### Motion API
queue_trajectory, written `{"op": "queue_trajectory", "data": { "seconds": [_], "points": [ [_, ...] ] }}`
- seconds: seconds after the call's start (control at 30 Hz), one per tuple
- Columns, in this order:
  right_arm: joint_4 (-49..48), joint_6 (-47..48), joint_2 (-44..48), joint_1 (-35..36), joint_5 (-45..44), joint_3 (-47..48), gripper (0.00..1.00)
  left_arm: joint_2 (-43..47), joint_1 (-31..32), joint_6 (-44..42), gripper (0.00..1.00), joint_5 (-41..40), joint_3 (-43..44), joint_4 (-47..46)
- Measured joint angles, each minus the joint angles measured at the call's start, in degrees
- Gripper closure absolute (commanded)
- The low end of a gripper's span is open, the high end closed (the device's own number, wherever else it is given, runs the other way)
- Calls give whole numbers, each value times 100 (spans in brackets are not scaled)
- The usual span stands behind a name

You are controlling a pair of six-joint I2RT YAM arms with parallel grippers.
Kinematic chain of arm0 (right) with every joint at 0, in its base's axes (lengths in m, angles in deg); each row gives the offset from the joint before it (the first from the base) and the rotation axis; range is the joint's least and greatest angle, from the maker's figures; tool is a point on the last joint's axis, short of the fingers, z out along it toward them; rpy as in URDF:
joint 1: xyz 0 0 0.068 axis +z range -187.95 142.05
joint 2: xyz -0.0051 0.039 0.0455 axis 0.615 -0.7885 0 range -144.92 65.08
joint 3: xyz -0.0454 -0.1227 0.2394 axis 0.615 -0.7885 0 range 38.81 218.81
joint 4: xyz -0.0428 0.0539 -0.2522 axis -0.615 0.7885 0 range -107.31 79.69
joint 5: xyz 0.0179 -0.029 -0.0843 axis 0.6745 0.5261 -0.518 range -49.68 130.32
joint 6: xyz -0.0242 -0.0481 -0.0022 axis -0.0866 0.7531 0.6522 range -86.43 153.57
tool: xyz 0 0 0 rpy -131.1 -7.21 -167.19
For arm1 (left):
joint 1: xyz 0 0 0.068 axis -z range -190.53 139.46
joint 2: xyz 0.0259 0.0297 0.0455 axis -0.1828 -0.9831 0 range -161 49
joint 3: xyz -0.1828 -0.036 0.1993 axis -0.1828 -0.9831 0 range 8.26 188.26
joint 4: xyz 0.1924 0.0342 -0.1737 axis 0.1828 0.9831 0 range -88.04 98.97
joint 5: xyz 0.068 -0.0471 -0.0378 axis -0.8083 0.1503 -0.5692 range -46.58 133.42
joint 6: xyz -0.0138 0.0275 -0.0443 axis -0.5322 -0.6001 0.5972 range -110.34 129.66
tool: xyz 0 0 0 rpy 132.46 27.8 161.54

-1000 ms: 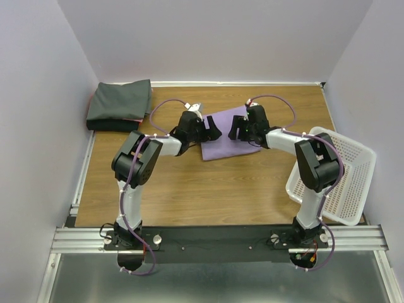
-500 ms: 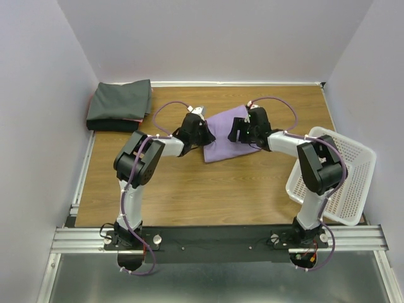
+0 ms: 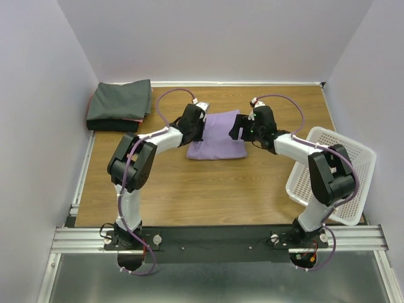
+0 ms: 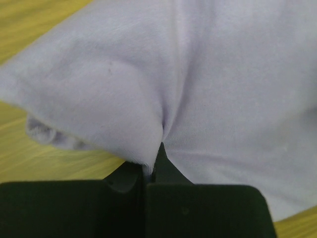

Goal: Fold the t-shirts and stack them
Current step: Neatly place the folded tshirt to the corner

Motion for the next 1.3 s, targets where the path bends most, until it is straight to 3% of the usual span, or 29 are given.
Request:
{"op": "queue_trajectory", "data": {
  "seconds": [0.47,0.83,1.3],
  "points": [
    [0,46,96,-17,-11,2,11,212,-289,-1904,100,-1480,901,1414],
    [0,111,234,-59,-9,4,11,404,-798,-2970,100,-1572,2116,1952],
    [0,155,245,-98,-11,4,11,-7,-1687,-3436,100,-1331,3458,2796]
  ]
}}
